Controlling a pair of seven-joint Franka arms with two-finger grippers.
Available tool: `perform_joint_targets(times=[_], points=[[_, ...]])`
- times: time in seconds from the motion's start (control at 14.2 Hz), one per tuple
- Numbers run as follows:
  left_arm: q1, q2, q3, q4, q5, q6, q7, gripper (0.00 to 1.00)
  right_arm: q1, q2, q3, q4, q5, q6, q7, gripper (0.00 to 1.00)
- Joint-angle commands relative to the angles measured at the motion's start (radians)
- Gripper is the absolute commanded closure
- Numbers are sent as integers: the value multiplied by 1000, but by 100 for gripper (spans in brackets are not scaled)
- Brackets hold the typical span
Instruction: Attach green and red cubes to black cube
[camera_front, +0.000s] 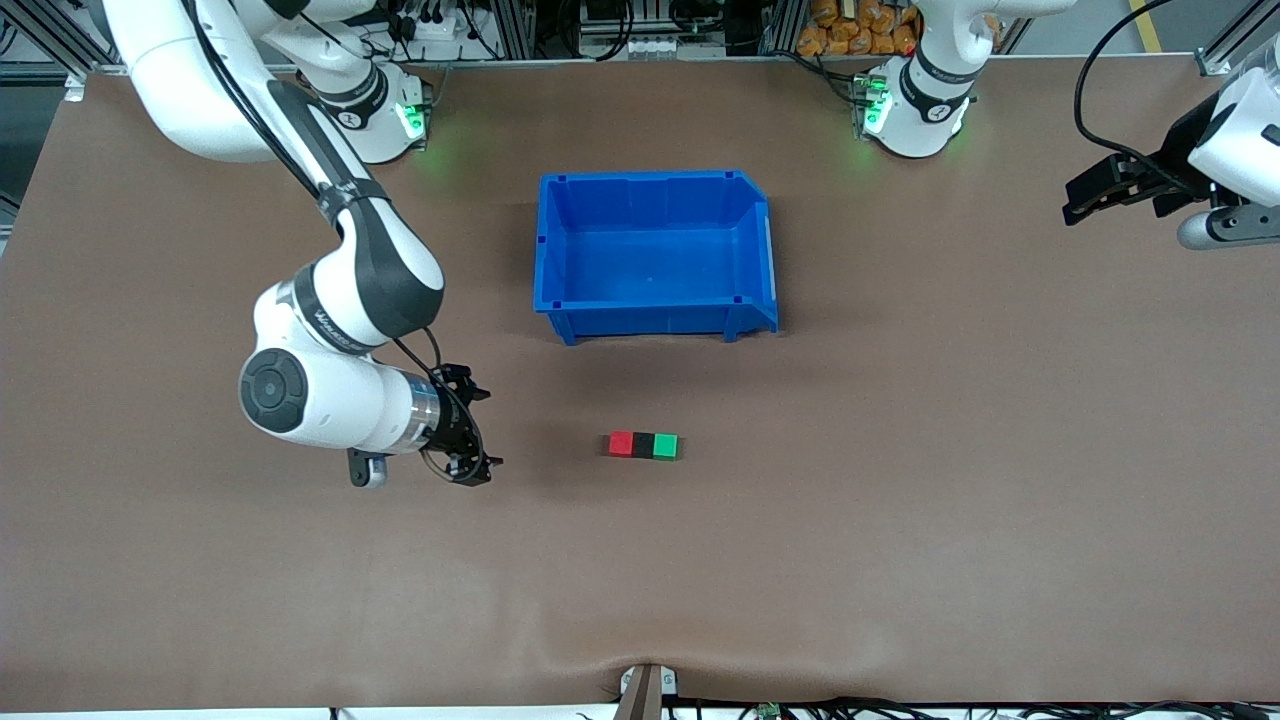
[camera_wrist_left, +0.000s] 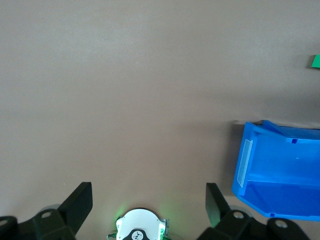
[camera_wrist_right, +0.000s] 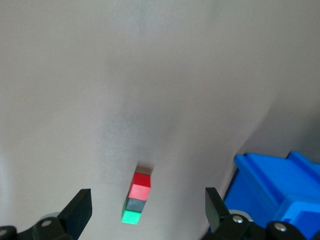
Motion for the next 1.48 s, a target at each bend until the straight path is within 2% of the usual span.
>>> perform_joint_targets(times=[0.0, 1.41], points=[[3, 5, -2, 13, 1, 0, -5, 0, -46, -39, 32, -21, -20, -43, -58, 0], [-4, 6, 0, 49, -5, 20, 0, 0, -179, -206, 35, -41, -40, -293, -547, 0]])
